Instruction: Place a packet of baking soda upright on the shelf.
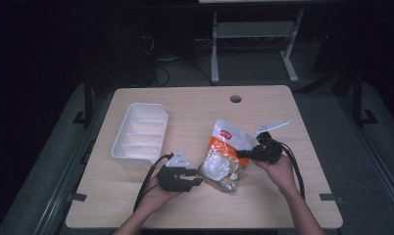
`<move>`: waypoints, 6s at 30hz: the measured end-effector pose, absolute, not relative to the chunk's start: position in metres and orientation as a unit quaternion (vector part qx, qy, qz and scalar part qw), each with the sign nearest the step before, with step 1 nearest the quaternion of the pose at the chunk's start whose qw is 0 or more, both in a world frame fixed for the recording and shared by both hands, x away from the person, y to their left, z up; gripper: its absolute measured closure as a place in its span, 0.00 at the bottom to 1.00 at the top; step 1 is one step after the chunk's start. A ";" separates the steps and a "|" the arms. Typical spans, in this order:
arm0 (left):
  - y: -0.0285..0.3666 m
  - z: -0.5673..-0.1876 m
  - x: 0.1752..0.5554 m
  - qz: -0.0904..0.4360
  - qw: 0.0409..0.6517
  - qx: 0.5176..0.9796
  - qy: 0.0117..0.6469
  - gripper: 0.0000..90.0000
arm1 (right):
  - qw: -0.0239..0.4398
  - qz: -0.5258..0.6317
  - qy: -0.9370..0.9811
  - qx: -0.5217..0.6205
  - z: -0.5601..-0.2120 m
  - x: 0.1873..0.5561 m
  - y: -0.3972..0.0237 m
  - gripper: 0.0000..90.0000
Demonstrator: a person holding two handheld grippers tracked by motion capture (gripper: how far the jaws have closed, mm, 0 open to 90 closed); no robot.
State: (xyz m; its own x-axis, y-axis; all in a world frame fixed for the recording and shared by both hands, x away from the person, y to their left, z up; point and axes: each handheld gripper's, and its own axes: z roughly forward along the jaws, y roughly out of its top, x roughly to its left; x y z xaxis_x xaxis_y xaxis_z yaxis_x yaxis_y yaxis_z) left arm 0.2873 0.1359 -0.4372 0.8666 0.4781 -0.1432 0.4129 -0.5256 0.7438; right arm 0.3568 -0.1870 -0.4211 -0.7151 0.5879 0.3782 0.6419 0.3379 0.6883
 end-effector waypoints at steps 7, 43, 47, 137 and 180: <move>0.149 -0.440 0.285 0.032 0.432 0.862 0.264 0.62 | 0.001 -0.435 -0.834 -0.339 -0.394 0.351 -0.177 1.00; 0.160 -0.444 0.283 0.047 0.449 0.859 0.241 0.28 | -0.083 -0.420 -0.856 -0.289 -0.330 0.366 -0.157 1.00; 0.159 -0.443 0.279 0.055 0.445 0.862 0.235 0.28 | -0.083 -0.417 -0.858 -0.287 -0.327 0.369 -0.155 1.00; 0.177 -0.449 0.277 0.048 0.441 0.870 0.216 0.27 | -0.053 -0.503 -0.847 -0.163 -0.275 0.514 0.051 1.00; 0.182 -0.449 0.279 0.049 0.443 0.867 0.220 0.27 | -0.014 -0.525 -0.824 -0.213 -0.357 0.542 0.098 0.99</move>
